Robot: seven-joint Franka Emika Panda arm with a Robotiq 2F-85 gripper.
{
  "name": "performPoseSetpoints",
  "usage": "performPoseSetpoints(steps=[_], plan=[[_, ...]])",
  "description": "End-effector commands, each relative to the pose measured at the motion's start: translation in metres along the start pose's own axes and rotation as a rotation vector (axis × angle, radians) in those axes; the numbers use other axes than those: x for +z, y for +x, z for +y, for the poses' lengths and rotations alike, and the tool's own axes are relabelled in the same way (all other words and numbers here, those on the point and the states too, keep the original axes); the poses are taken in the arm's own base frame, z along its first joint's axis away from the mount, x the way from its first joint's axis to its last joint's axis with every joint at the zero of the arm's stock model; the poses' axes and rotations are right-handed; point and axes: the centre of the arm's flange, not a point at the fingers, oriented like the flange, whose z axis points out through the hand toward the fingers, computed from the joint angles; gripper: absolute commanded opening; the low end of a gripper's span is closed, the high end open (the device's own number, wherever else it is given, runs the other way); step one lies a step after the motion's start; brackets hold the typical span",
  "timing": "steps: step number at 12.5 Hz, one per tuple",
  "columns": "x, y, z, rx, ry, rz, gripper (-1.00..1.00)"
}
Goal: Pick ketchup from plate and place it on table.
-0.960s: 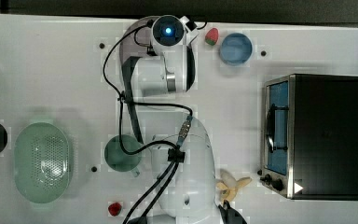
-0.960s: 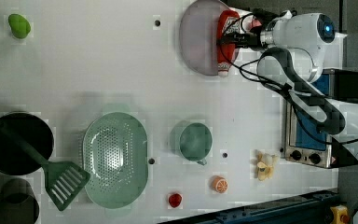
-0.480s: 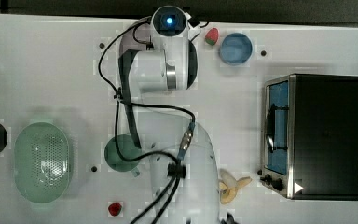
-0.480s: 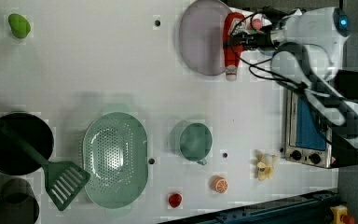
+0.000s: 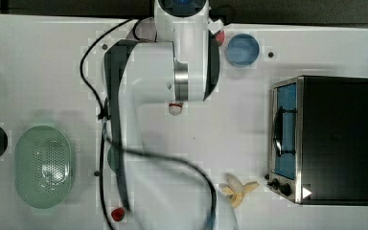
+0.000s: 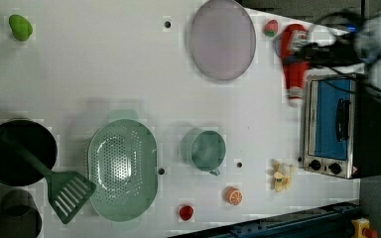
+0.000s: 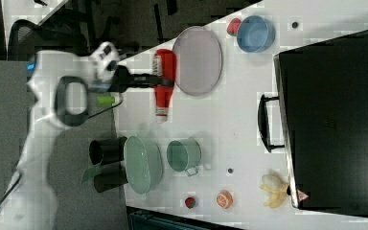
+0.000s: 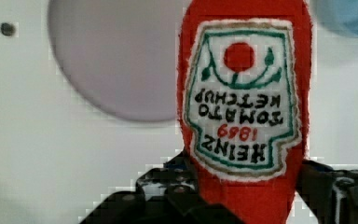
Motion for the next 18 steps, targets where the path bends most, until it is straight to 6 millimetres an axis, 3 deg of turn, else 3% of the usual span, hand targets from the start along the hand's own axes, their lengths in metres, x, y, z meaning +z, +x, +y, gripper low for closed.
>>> performPoseSetpoints(steps=[1,5,9,14,17,18], plan=[[-0.009,-0.033,0.049,0.054,-0.013,-0.027,0.25],[0.025,-0.086,0.074,0.098,-0.007,-0.051,0.25],[0.09,-0.119,0.082,0.156,0.05,-0.003,0.25],[0.177,-0.134,0.075,0.157,0.051,0.059,0.25],[0.213,-0.136,0.072,0.154,0.05,0.048,0.25],[0.215,-0.134,0.071,0.153,0.051,0.063,0.25]])
